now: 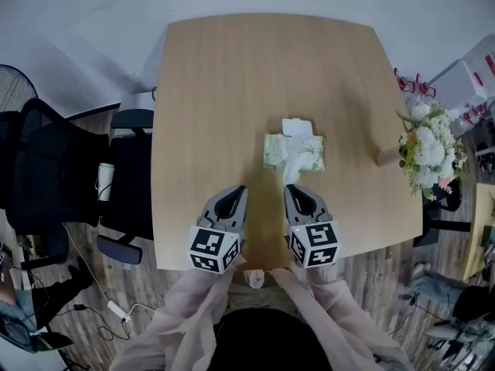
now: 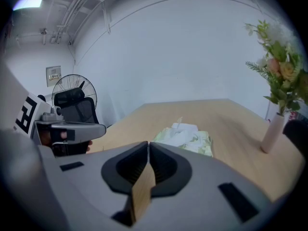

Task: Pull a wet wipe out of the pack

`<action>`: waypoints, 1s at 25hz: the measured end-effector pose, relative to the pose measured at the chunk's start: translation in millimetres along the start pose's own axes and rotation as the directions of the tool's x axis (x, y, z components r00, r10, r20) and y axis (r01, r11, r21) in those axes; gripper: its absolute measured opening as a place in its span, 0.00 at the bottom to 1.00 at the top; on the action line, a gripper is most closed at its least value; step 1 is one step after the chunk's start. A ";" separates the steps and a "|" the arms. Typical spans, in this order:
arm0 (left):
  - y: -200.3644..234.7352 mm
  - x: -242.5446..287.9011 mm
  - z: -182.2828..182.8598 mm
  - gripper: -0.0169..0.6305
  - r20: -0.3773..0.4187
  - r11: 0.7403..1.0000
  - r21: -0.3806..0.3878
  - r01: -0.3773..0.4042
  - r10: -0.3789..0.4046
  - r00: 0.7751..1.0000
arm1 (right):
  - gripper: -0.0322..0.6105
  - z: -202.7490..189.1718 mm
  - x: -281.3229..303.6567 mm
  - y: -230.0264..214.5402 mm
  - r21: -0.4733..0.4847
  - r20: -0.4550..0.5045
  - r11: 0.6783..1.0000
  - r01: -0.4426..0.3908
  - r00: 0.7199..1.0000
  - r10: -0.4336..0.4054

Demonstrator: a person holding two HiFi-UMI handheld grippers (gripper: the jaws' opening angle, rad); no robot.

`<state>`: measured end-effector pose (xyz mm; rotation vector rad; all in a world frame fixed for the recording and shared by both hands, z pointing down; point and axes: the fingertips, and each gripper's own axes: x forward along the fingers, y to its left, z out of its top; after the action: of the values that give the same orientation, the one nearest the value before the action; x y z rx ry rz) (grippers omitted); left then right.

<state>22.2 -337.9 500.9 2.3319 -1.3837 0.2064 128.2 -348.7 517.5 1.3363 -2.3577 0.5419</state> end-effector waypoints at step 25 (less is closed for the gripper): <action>-24.0 -40.6 1.7 0.05 0.016 0.992 0.068 0.110 -0.111 0.994 | 0.09 -7.5 -52.0 31.2 0.049 0.070 0.994 0.095 0.993 -0.098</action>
<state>22.7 -296.0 479.2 2.4641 -1.2699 0.2007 127.0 -292.6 493.6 1.5055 -2.3363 0.5296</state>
